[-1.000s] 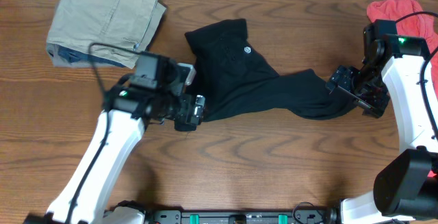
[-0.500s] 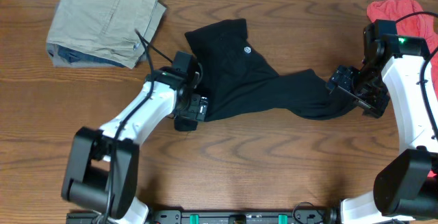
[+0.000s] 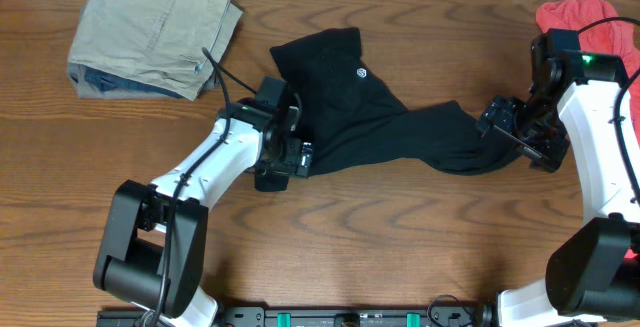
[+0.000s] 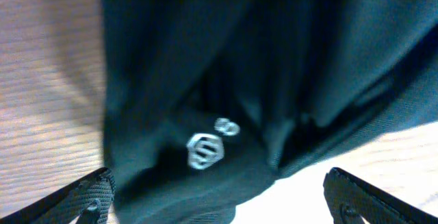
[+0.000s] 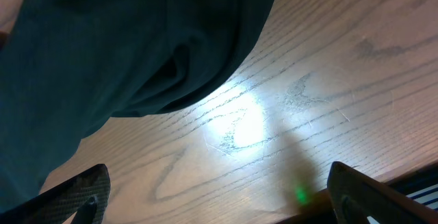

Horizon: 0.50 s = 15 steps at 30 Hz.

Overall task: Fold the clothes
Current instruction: 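Reach the left gripper to the polo's left edge and grasp it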

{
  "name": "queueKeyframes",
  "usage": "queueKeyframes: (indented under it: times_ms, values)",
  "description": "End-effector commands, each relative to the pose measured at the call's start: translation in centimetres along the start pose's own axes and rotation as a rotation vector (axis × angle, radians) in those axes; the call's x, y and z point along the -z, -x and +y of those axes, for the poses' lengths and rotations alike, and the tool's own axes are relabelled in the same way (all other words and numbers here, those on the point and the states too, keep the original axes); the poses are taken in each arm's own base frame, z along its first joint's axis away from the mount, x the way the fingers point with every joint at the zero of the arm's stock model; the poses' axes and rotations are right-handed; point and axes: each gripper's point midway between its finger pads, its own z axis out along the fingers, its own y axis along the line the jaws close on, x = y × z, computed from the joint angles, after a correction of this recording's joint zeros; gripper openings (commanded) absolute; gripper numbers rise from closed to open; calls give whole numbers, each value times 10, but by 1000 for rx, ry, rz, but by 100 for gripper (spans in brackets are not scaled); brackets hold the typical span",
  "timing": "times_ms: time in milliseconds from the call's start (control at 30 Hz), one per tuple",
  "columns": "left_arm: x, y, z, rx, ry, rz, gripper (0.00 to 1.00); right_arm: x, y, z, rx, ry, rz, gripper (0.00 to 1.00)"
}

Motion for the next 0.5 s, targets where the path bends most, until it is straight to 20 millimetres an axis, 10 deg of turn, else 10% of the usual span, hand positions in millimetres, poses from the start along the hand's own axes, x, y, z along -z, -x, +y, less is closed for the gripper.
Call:
queueKeyframes:
  times_ms: [0, 467]
  values:
    - [4, 4, -11, 3, -22, -10, 98, -1, 1, -1, -20, -2, 4, 99]
    - [3, 1, -12, -7, -10, -1, 98, -1, 1, -1, -20, -2, 4, 99]
